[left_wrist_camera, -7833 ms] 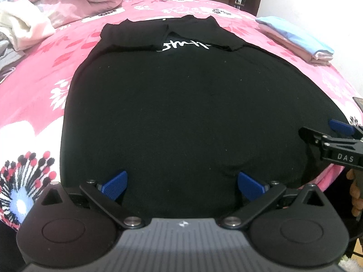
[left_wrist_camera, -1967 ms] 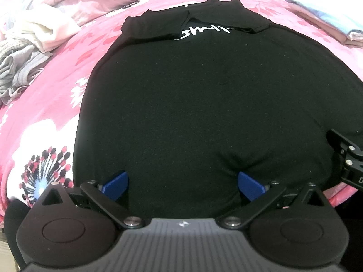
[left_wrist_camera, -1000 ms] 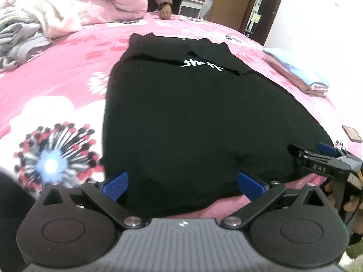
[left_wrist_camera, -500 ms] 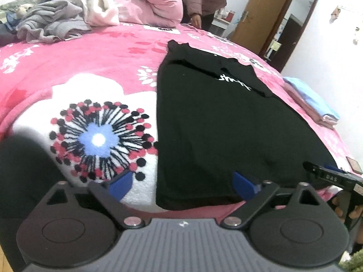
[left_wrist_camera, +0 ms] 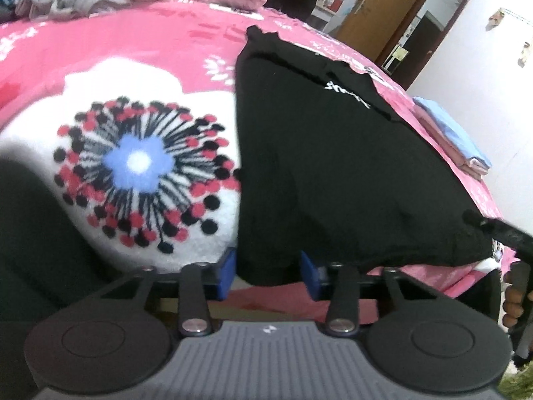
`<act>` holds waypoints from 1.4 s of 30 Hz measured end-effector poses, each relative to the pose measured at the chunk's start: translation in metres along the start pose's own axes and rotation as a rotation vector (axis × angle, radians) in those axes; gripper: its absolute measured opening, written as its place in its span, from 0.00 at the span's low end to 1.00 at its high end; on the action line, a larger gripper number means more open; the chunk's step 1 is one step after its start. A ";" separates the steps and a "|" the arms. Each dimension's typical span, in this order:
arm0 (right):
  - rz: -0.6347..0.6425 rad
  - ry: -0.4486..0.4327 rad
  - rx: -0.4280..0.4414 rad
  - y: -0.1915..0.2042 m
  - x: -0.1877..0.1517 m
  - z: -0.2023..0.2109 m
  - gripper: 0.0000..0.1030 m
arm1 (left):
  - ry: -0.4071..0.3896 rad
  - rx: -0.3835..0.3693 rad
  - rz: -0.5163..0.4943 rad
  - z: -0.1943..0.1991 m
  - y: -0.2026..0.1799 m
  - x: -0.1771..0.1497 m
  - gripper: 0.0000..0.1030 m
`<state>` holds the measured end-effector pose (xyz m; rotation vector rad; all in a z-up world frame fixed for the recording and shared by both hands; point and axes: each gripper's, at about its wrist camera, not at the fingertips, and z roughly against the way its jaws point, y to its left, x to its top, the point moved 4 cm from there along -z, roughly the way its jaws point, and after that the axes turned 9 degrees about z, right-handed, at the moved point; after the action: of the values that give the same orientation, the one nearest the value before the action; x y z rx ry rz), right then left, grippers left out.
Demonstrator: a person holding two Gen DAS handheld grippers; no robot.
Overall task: Fold clothes
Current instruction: 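Grasp the black T-shirt edge with both tools and lift it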
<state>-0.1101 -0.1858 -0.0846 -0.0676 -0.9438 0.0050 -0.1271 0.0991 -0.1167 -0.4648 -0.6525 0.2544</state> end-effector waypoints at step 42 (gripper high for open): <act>-1.202 0.456 1.204 0.150 -0.060 -0.091 0.03 | 0.085 -0.536 0.612 -0.001 0.068 0.029 0.51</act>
<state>-0.0679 -0.0434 -0.1951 1.5458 -0.2870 -0.5256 -0.1097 0.1686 -0.1354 -1.1873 -0.4753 0.6396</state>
